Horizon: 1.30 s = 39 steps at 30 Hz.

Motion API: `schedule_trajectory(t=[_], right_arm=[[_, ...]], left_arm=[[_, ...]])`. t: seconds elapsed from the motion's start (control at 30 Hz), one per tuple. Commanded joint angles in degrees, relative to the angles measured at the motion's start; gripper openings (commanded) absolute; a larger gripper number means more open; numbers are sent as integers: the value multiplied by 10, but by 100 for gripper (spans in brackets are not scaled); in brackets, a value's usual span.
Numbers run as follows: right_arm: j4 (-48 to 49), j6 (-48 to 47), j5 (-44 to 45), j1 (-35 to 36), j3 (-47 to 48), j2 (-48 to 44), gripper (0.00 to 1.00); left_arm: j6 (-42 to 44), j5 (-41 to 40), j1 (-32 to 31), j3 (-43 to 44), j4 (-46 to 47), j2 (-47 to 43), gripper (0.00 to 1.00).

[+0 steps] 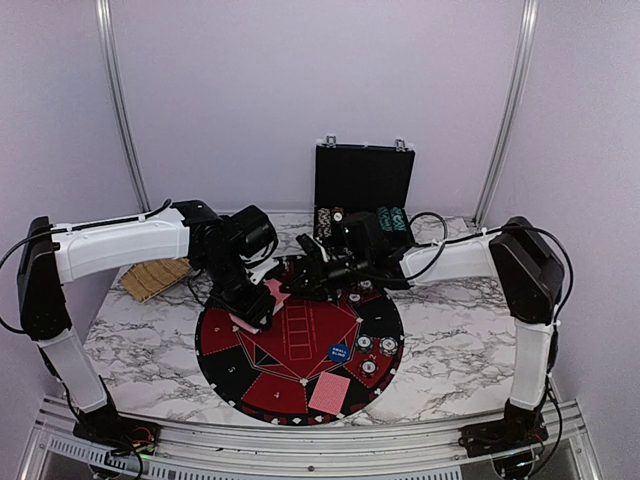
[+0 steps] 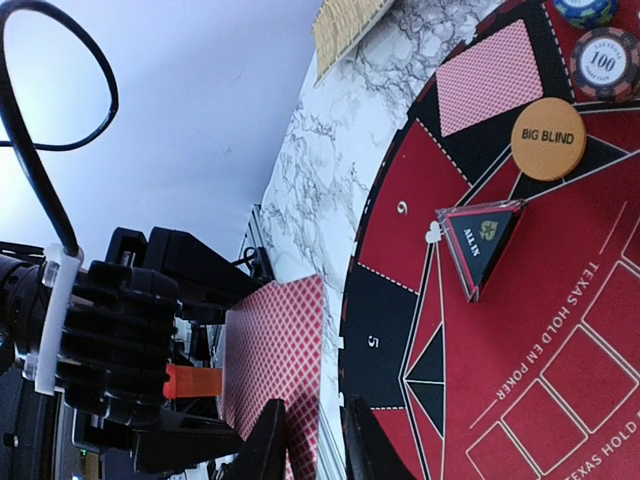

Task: Distribute texas hold em gaming equipment
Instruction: Pick up the poker card from the face-down deck piles.

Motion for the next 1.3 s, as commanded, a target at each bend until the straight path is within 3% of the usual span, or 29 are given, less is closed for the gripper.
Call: schedule_trajectory(t=[0.0,0.27,1.27], right_arm=[[16,11,4,-8,-7,-28,19],[37,27,2,-16,-27,-43,0],[177,121,-35,-91,-156,-119,0]], left_arm=[[3,-5,-3,19,2,1,41],[3,-6,-3,19,2,2,41],[2,-10,-3,11,2,-3,41]])
